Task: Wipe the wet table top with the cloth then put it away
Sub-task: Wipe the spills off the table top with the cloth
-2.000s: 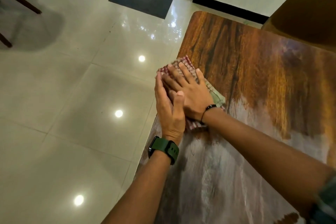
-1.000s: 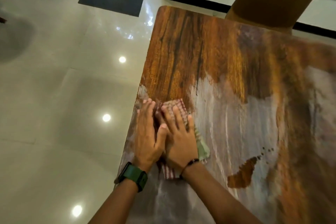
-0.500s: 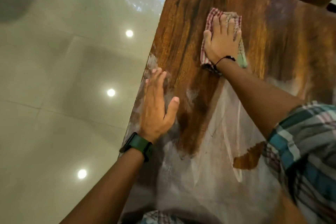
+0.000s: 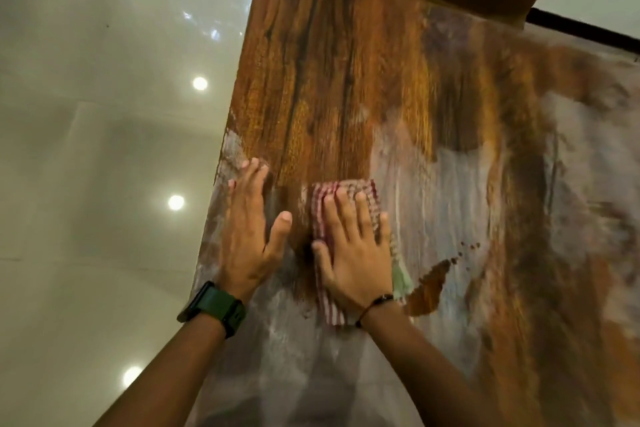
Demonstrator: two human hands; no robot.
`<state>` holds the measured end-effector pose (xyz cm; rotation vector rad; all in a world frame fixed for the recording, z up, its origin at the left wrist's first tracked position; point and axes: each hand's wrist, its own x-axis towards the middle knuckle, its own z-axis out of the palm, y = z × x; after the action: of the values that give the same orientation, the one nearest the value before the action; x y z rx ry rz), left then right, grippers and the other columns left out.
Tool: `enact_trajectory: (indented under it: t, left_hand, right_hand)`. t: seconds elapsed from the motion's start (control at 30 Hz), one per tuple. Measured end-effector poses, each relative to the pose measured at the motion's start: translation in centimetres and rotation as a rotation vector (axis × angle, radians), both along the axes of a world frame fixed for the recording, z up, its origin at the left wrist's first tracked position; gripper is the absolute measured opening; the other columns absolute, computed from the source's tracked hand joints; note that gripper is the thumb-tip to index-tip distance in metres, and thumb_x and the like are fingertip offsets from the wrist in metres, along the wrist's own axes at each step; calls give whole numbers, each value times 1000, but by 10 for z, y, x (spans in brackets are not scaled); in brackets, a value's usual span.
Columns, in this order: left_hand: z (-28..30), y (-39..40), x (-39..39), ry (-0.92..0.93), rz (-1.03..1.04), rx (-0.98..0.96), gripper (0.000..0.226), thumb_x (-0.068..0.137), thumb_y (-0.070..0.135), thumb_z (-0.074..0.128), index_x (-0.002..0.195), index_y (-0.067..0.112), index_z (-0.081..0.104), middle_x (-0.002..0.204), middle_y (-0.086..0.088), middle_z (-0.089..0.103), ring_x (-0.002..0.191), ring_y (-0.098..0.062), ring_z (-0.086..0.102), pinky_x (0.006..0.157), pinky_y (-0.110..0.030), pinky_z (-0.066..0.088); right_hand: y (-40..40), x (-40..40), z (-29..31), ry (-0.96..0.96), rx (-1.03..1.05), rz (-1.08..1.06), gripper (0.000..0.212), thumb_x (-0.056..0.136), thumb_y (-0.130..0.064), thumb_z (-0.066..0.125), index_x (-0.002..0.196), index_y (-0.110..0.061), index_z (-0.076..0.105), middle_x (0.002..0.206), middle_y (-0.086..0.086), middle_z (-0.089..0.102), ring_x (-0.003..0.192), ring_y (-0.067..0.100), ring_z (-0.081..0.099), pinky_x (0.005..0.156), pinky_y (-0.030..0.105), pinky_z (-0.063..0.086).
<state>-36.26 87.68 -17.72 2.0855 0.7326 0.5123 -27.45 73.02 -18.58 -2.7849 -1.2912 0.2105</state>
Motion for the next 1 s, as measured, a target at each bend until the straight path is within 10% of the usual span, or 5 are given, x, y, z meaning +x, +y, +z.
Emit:
enact_trajectory:
  t: [0.37,0.77,1.0]
  left_hand:
    - [-4,-2,1,37,-6,73,69,86,44,30,142,3,27,152,-11,21,143,-20,14,117,-41,2]
    - [4,-8,3,82,-52,128,74,88,54,24,140,2,29,152,-15,22,141,-13,8,116,-41,4]
    - [11,-73,40,73,-290,136,64,90,42,30,140,1,30,150,-16,24,141,-23,14,117,-37,4]
  right_hand:
    - [100,194,3,38,-18,-325,65,98,-52,20,152,-20,3,160,2,-4,146,25,-8,115,53,-5]
    - [-59,-31,6,40,-36,-149,69,95,-56,12,150,-14,14,157,8,12,145,29,7,111,56,9]
    - [-70,-17,3,35,-94,-97,65,94,-51,21,149,-17,20,155,6,22,144,26,14,110,56,12]
